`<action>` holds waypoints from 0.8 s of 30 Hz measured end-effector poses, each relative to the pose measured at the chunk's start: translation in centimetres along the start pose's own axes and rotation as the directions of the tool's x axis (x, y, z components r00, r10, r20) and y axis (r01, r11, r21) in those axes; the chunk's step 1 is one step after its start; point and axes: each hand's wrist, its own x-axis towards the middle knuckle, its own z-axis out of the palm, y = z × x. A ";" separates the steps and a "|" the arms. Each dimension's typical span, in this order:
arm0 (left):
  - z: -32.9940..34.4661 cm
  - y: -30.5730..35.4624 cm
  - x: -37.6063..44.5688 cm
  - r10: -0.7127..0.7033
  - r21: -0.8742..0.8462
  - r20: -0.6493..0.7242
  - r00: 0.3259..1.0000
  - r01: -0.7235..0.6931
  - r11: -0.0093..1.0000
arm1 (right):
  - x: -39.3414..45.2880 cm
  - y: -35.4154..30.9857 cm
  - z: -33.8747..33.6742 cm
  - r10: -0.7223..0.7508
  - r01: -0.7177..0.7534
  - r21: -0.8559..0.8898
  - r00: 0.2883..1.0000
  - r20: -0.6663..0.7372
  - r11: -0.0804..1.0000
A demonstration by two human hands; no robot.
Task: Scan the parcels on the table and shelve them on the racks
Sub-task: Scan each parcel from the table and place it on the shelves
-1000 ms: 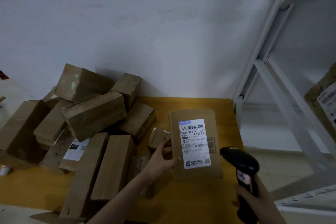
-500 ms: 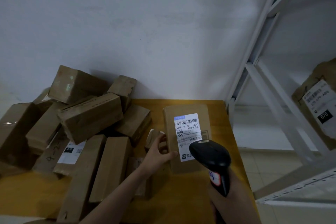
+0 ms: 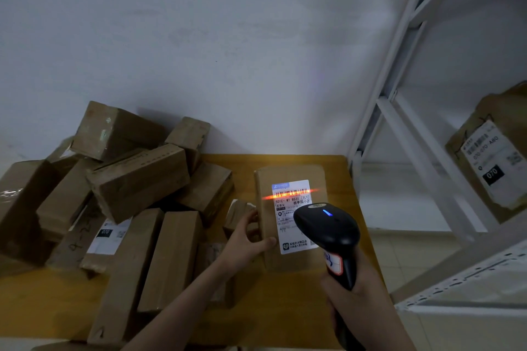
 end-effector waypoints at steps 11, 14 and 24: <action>1.2 -0.8 -0.5 -0.030 0.020 -0.017 0.999 0.031 0.999 | 0.9 4.4 -2.0 0.015 -0.007 0.084 0.996 -0.093 0.996; 2.0 -0.6 -0.9 -0.044 0.010 -0.030 0.999 0.044 0.999 | 3.2 9.6 -3.2 0.119 -0.110 0.059 0.976 -0.182 0.992; 4.3 -1.7 -2.7 -0.066 -0.048 -0.081 0.995 0.062 0.997 | 12.8 24.3 -3.4 0.284 -0.289 -0.059 0.955 -0.089 0.955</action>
